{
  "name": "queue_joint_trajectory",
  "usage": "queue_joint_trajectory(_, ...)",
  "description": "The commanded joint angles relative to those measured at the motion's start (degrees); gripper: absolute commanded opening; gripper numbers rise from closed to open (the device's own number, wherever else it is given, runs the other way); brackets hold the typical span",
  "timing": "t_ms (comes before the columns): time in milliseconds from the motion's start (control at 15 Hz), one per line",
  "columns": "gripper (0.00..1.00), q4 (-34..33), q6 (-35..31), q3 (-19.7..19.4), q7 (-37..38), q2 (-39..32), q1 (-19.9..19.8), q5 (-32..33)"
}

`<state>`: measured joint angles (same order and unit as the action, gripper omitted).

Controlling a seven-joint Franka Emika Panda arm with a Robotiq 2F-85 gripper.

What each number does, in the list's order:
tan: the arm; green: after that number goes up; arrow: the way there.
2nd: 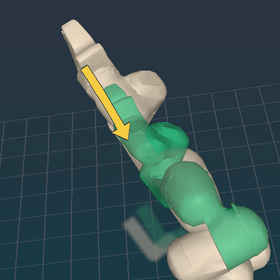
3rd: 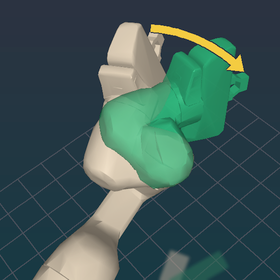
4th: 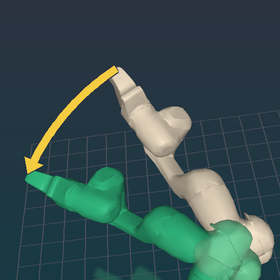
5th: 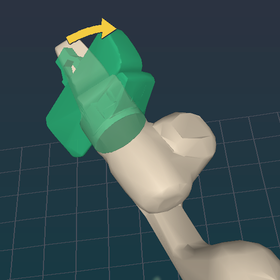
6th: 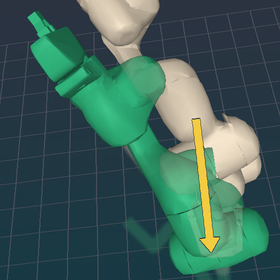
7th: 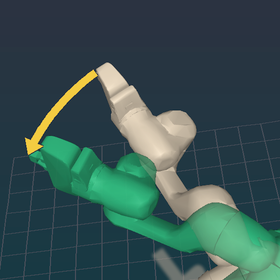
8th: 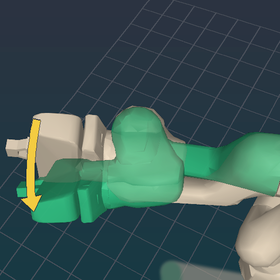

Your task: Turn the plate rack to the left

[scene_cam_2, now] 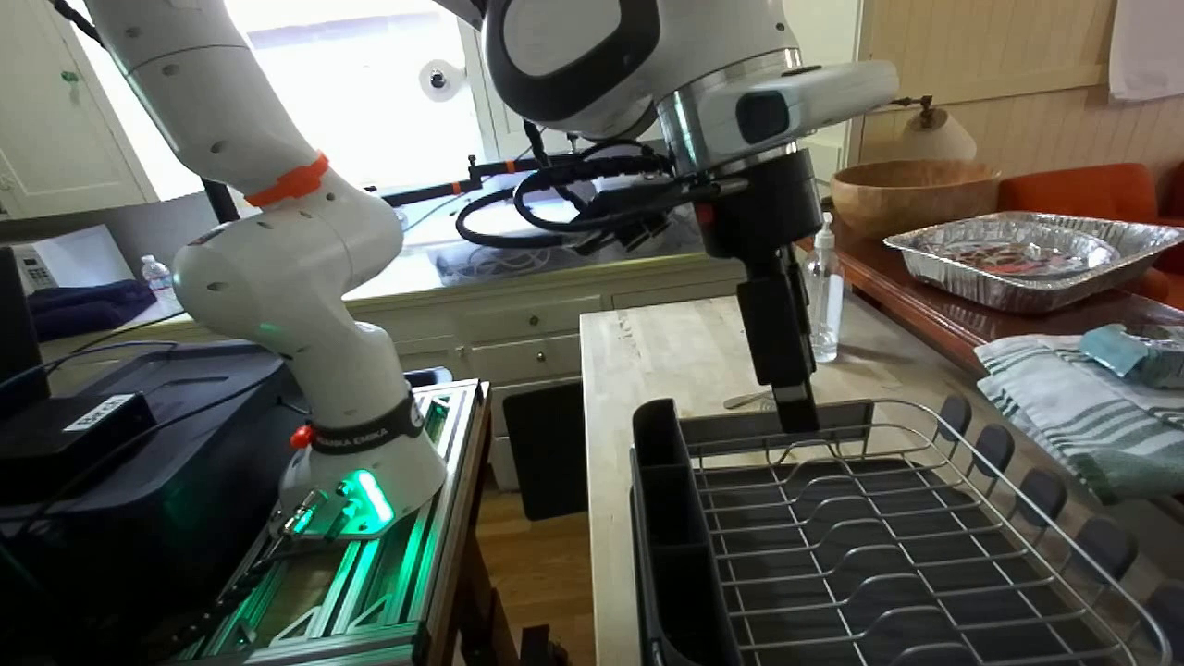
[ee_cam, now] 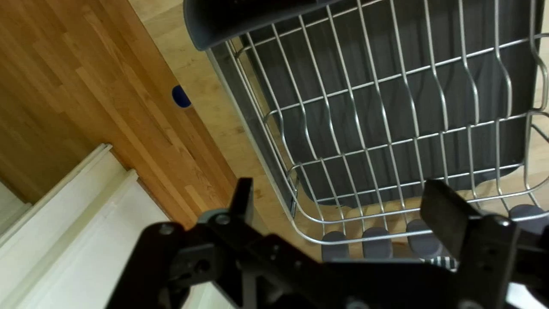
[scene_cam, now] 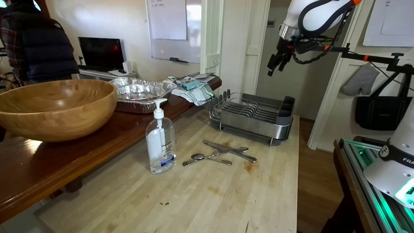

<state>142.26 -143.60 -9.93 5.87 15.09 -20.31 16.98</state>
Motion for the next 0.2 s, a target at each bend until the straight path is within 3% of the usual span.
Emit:
queue_joint_trajectory(0, 1.00, 0.15, 0.17, -0.43, 0.23, 0.30, 0.76, 0.25)
queue_joint_trajectory(133, 1.00, 0.38, 0.17, -0.31, 0.29, 0.54, 0.76, 0.28)
